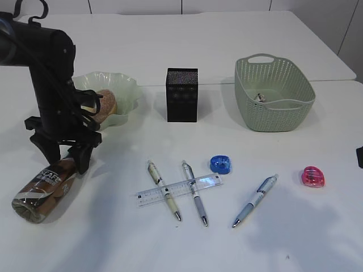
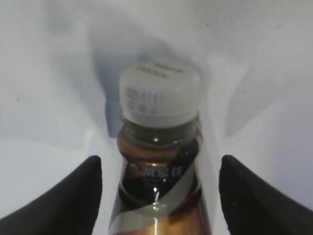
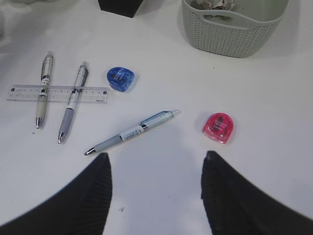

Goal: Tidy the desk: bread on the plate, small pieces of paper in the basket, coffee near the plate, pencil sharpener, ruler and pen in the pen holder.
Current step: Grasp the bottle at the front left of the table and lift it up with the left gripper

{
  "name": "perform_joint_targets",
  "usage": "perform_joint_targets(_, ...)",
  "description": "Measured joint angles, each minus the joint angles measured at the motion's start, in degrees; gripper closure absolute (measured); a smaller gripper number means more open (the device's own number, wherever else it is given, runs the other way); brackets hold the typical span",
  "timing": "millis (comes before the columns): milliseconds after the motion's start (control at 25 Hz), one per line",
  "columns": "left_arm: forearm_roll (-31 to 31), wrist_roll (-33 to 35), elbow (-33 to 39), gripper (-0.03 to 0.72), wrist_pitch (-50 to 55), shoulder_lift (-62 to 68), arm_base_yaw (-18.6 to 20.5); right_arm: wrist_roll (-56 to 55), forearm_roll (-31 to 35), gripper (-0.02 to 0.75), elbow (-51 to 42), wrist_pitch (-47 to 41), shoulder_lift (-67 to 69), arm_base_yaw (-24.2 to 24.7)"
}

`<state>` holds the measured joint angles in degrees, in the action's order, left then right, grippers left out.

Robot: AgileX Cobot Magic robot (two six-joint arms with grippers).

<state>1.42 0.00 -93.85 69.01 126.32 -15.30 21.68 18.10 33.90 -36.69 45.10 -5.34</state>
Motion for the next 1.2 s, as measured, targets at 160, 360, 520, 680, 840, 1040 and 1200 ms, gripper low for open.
perform_joint_targets(160, 0.0, 0.0, 0.0, 0.162, 0.0, 0.2, 0.0, 0.0, 0.0, 0.278, 0.0, 0.1, 0.0, 0.0)
perform_joint_targets(360, 0.0, 0.0, 0.0, 0.202, 0.0, 0.2, 0.0, 0.0, 0.0, 0.278, 0.0, 0.1, 0.0, 0.0)
perform_joint_targets(520, 0.0, 0.0, 0.0, 0.295, 0.0, 0.2, 0.0, 0.0, 0.0, 0.278, 0.0, 0.1, 0.0, 0.0)
perform_joint_targets(680, 0.0, -0.3, 0.0, 0.356, 0.0, 0.2, 0.0, 0.0, 0.0, 0.278, 0.0, 0.1, 0.0, 0.0)
perform_joint_targets(840, 0.0, -0.3, 0.0, 0.407, 0.0, 0.2, 0.0, 0.0, 0.0, 0.278, 0.0, 0.1, 0.0, 0.0)
perform_joint_targets(1040, 0.0, -0.3, 0.0, 0.432, 0.1, 0.2, 0.0, 0.0, 0.0, 0.278, 0.0, 0.3, 0.0, 0.0)
perform_joint_targets(1200, 0.0, -0.4, 0.0, 0.432, 0.1, 0.2, 0.0, 0.0, 0.0, 0.278, 0.0, 0.4, 0.0, 0.0)
